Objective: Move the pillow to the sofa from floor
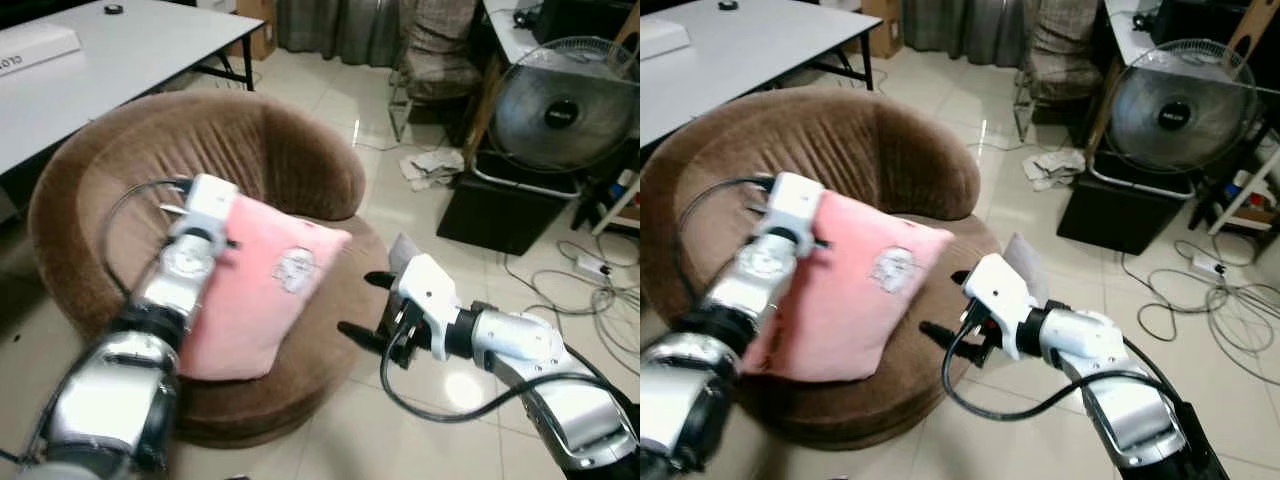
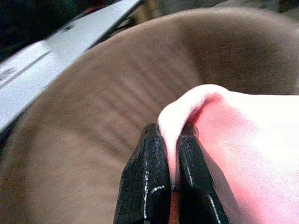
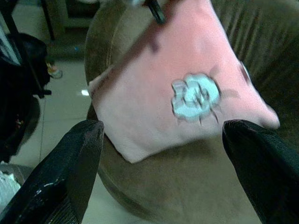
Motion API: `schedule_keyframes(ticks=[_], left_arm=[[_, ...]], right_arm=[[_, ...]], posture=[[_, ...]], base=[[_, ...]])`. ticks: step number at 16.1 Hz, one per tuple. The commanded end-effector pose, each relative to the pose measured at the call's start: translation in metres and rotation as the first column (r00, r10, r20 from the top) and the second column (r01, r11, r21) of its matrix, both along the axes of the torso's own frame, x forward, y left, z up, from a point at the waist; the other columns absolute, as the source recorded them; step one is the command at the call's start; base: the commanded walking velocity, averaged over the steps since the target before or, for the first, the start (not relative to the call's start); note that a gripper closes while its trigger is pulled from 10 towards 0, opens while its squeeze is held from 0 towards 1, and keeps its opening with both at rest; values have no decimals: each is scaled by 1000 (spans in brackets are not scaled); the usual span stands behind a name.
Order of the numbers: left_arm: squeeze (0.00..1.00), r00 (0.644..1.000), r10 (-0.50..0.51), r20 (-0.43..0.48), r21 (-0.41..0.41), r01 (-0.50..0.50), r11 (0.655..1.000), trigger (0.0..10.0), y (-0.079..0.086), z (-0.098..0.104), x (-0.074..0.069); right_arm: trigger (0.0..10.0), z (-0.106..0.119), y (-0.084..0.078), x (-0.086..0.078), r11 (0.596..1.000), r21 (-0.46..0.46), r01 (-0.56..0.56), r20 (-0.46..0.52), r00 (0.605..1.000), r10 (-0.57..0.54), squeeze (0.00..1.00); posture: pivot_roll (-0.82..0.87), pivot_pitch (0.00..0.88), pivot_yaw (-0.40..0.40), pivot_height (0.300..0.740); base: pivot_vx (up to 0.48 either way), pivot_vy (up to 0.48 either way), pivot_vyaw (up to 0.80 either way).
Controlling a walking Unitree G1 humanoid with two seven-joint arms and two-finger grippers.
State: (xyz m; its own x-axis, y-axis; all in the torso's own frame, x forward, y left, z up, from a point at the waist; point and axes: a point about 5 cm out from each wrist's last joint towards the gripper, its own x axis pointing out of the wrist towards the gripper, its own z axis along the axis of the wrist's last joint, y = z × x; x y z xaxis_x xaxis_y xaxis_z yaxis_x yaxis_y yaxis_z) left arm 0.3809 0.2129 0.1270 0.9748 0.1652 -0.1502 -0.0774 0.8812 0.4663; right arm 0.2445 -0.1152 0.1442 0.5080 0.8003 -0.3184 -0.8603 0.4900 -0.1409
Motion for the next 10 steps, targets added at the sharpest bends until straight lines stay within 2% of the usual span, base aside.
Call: schedule_keyframes(ticks=[1, 2, 4, 5, 6, 10], left_arm=[[0, 999, 52, 5, 19, -52, 998, 10000, 4, 4, 2], [0, 995, 98, -3, 46, -98, 994, 10000, 12, 7, 3], [0, 992, 124, -4, 36, -124, 992, 10000, 18, 10, 4], [588, 991, 136, -8, 15, -136, 991, 10000, 20, 11, 4], [1000, 991, 133, -22, -5, -134, 991, 10000, 20, 10, 4], [1000, 991, 129, -23, -9, -129, 992, 10000, 19, 10, 4]], right_arm=[[10000, 2, -3, 0, 1000, -19, 18, 3, 1000, -18, 0], [10000, 3, -3, 1, 999, -25, 30, 6, 1000, -30, 0], [10000, 5, -3, 2, 999, -29, 37, 7, 999, -37, 0], [10000, 6, -2, 0, 999, -27, 39, 7, 999, -39, 0], [10000, 6, -1, -2, 999, -29, 38, 0, 999, -38, 0], [10000, 4, 2, -4, 999, -35, 34, -7, 999, -35, 0]], posture=[[-135, 0, -64, 740], [-141, 0, -65, 740], [-144, 0, -64, 740], [-150, 1, -60, 740], [-147, 2, -60, 740], [-142, 0, -68, 740]], base=[[0, 0, 0], [0, 0, 0], [0, 0, 0], [0, 0, 0], [0, 0, 0], [0, 0, 0]])
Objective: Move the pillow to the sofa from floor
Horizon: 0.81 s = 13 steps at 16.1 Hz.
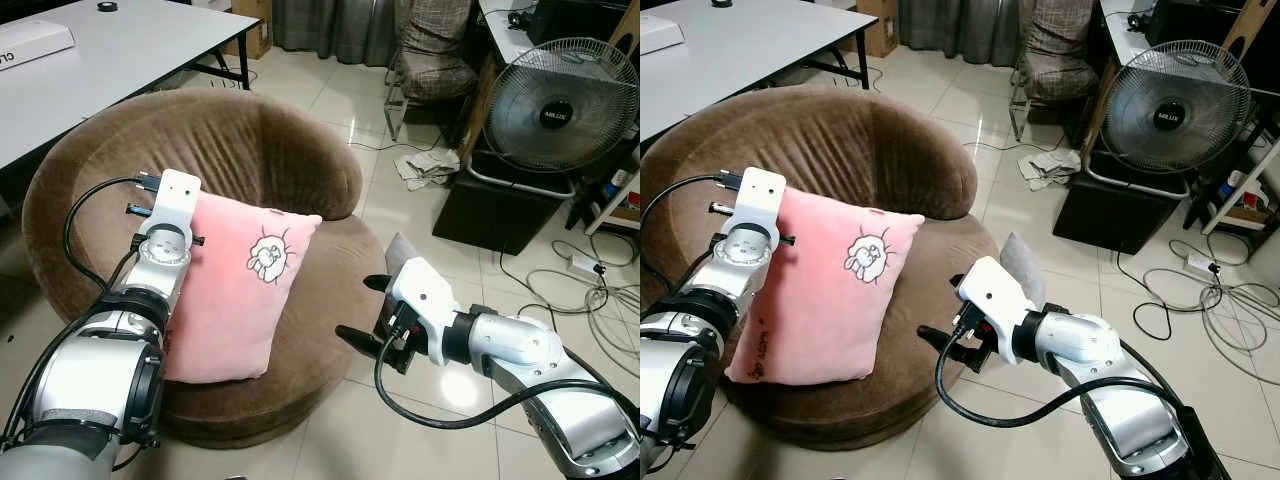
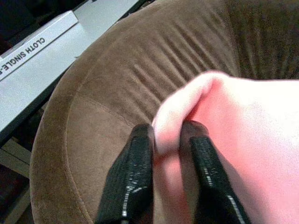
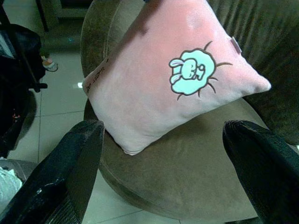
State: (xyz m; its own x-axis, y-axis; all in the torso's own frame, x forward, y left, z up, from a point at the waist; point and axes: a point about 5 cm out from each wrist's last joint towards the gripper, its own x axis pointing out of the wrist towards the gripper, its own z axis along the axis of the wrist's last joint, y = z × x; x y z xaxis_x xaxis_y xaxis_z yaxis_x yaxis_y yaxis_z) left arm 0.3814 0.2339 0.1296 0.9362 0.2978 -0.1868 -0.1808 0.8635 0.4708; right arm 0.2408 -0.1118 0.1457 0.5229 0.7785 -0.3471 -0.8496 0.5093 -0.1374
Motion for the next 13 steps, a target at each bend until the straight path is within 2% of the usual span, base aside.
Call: schedule_keyframes(ticks=[1, 8, 10, 11, 12, 13], left_arm=[[1000, 1000, -9, 18, -19, 9, 1000, 10000, -2, 8, 4], [1000, 998, 6, 61, -24, -4, 1000, 10000, 0, 17, 7], [1000, 996, -16, 92, -71, 23, 997, 10000, -3, 19, 8], [933, 991, -64, 119, -129, 79, 988, 10000, -10, 20, 9], [620, 986, -98, 137, -157, 119, 980, 10000, -15, 20, 10], [0, 968, -175, 181, -204, 211, 956, 10000, -26, 18, 9]], right_arm=[[10000, 2, -1, 1, 1000, -12, 12, 10, 1000, -12, 0], [10000, 4, -1, 10, 999, -20, 46, 33, 998, -46, 0], [10000, 1, -3, 17, 993, -12, 116, 47, 992, -115, 0], [10000, -3, -6, 23, 981, 7, 196, 51, 979, -196, 0], [10000, -6, -8, 28, 968, 21, 249, 51, 967, -250, 0], [10000, -11, -12, 35, 934, 54, 354, 37, 934, -356, 0]], posture=[[-142, 0, -68, 740], [-135, 0, -66, 740], [-117, 0, -57, 740], [-95, 0, -50, 740], [-76, 0, -48, 740], [-52, 0, -42, 740]], base=[[0, 0, 0], [0, 0, 0], [0, 0, 0], [0, 0, 0], [0, 0, 0], [0, 0, 0]])
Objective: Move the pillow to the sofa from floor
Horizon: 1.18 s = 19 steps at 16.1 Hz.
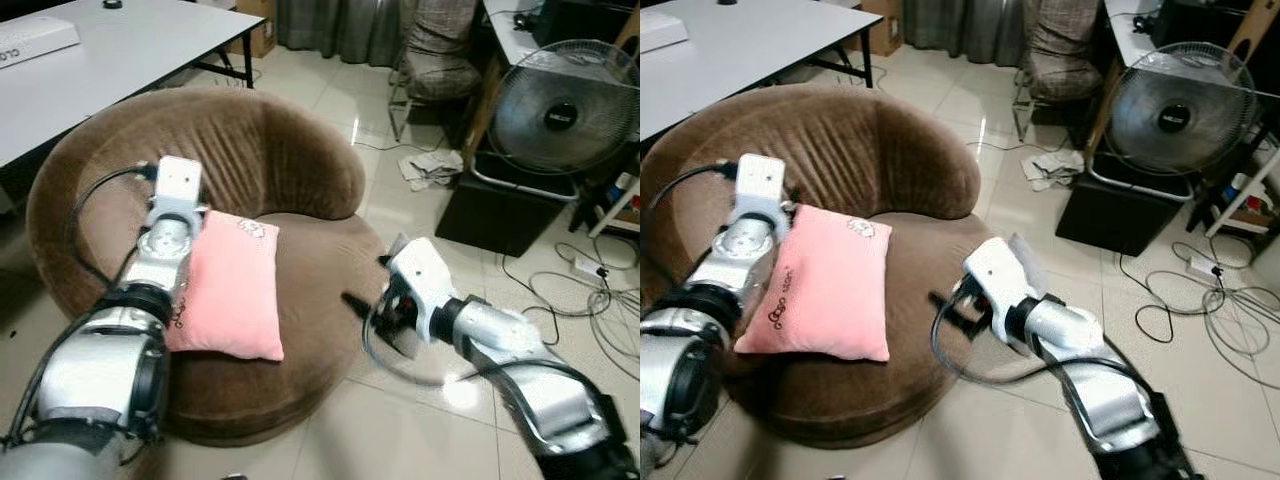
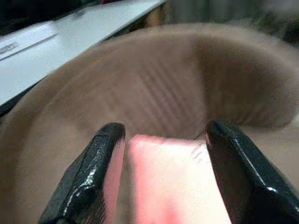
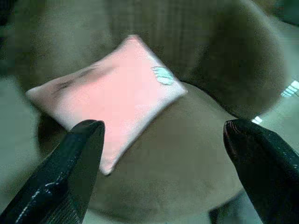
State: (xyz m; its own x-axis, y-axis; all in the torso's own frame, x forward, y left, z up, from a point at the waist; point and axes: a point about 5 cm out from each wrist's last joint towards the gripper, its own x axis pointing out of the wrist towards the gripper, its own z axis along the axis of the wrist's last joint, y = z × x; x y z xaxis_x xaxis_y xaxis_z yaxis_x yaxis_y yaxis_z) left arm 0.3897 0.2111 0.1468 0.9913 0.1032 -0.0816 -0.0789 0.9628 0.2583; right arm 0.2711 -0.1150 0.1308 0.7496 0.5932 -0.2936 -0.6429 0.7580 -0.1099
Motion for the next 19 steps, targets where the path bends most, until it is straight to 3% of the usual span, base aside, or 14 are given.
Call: schedule_keyframes(ticks=[1, 2, 3, 5, 7, 10, 12, 19], left_arm=[[0, 998, -56, 26, -31, 56, 998, 10000, -7, 0, -1], [0, 994, -106, 38, -49, 107, 993, 10000, -14, -4, -4], [0, 968, -226, 108, -76, 235, 969, 10000, -32, -16, -26], [0, 955, -258, 148, -121, 277, 953, 10000, -46, -22, -48], [0, 945, -286, 160, -167, 311, 936, 10000, -59, -24, -59], [0, 944, -286, 163, -157, 311, 937, 10000, -60, -16, -62], [0, 951, -263, 164, -159, 289, 944, 10000, -56, -7, -63], [0, 956, -253, 149, -148, 274, 950, 10000, -55, -2, -63]], right_arm=[[10000, 2, -10, 6, 997, -6, 80, 23, 997, -80, 0], [10000, -1, -11, 9, 992, -6, 123, 29, 992, -123, 0], [10000, -8, -14, 14, 978, 6, 207, 36, 978, -207, 0], [10000, -10, -14, 20, 967, 33, 252, 36, 967, -253, 0], [10000, -11, -11, 28, 959, 62, 276, 42, 959, -279, 0], [10000, -10, -7, 35, 947, 91, 307, 58, 948, -313, 0], [10000, -17, -15, 37, 929, 87, 359, 47, 930, -363, 0], [10000, -20, -14, 42, 927, 88, 364, 55, 928, -369, 0]], posture=[[-52, 0, -42, 740], [-23, 0, -33, 740], [2, 0, -21, 740], [21, 0, -13, 740], [33, 0, -1, 740], [43, 0, 26, 740], [55, 0, 28, 740], [58, 0, 28, 740]], base=[[0, 0, 0], [0, 0, 0], [0, 0, 0], [0, 0, 0], [0, -165, 0], [0, -425, 0], [0, -480, 0], [0, -480, 0]])
